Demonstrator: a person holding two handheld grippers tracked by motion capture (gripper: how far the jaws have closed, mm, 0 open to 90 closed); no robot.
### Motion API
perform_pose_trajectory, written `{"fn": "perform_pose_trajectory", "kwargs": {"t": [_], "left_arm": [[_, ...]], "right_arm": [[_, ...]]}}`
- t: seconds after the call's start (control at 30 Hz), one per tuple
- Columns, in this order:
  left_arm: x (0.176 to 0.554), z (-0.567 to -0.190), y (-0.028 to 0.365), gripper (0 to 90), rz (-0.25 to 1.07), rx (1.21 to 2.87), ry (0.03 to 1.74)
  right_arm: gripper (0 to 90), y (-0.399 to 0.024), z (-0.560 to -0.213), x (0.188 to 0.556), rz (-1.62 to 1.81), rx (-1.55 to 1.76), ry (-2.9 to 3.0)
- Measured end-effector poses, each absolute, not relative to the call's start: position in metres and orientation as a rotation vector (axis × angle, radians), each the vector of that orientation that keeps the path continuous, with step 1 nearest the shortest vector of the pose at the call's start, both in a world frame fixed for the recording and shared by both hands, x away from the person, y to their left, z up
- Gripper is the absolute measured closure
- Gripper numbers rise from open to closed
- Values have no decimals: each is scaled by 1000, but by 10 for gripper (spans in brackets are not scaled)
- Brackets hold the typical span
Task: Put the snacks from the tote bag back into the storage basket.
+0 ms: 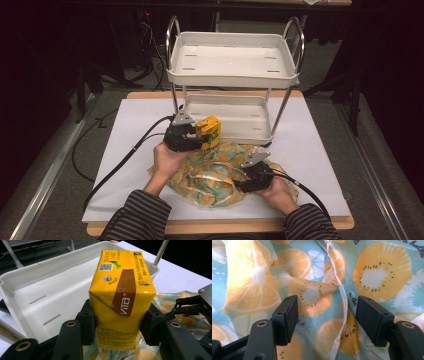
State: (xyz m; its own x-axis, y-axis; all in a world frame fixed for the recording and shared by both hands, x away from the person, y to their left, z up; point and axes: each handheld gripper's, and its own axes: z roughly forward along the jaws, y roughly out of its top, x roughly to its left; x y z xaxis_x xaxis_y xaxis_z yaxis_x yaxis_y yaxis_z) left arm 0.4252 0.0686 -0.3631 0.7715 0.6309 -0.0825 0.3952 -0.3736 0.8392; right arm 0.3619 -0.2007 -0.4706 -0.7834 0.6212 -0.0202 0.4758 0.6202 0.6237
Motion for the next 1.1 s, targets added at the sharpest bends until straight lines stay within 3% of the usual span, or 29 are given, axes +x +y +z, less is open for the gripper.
{"fn": "perform_pose_trajectory", "kwargs": {"t": [1.1], "left_arm": [[442, -351, 68, 535, 370, 1978, 805]], "right_arm": [[354, -201, -471, 362, 902, 893, 2610]]}}
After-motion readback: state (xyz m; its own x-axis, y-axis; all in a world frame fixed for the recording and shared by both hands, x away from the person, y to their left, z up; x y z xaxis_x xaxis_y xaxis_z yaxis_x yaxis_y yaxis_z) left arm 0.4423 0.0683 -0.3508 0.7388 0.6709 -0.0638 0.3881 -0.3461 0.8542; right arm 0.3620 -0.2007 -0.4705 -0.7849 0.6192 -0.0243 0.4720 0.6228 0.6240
